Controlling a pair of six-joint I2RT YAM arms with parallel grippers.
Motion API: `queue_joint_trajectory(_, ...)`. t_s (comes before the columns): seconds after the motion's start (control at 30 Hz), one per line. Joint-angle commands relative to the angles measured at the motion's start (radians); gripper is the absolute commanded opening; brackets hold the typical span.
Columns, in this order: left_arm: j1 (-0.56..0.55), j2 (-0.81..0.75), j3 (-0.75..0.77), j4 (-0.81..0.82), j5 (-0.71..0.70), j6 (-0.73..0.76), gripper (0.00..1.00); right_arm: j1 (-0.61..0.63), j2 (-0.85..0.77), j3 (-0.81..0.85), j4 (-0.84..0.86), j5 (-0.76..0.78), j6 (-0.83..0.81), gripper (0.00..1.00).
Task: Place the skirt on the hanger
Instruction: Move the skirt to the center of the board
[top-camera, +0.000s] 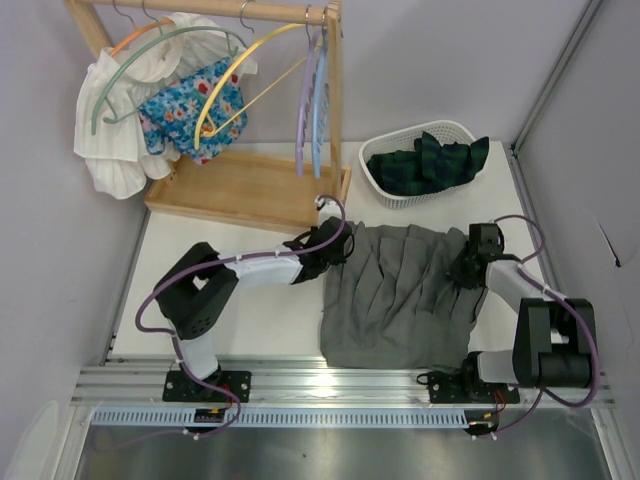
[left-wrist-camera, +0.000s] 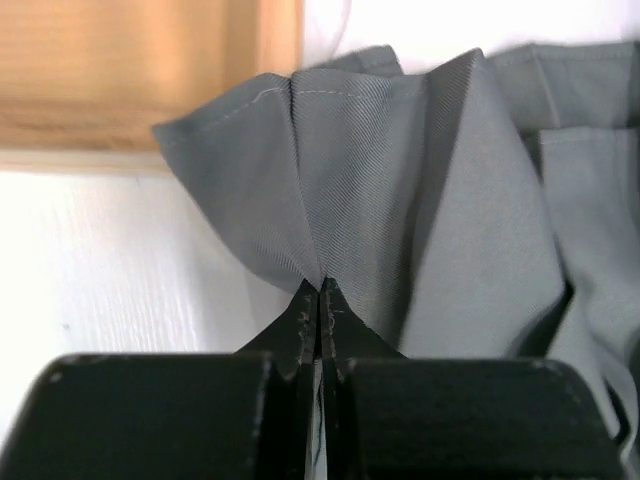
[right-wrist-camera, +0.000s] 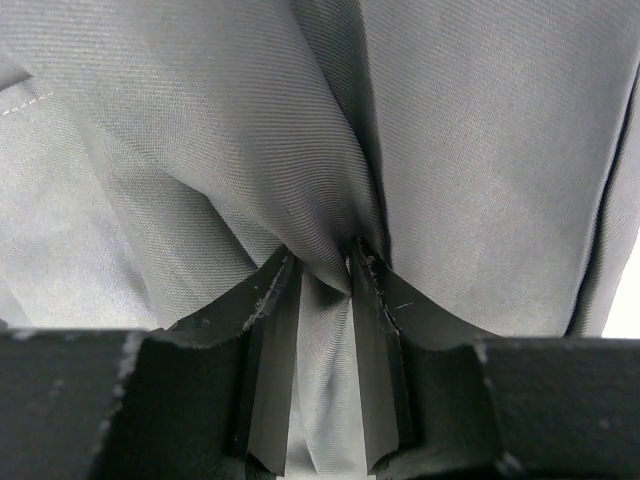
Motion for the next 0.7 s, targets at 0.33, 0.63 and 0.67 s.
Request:
queue_joint_trajectory(0.33,0.067,-0.109,-0.021,0.21,-0.027,0.107,0.0,-0.038,0.08,0.253,0.011,-0.087,-0.134,0.51)
queue_joint_trajectory(0.63,0.066,-0.162,-0.068,0.143,0.004,0.079,0.11,0.126,-0.166,0.307,-0.085,-0.178,-0.149,0.74)
queue_joint_trajectory(0.67,0.066,-0.172,-0.068,0.14,0.01,0.077,0.13,0.198,-0.165,0.304,-0.088,-0.17,-0.129,0.73)
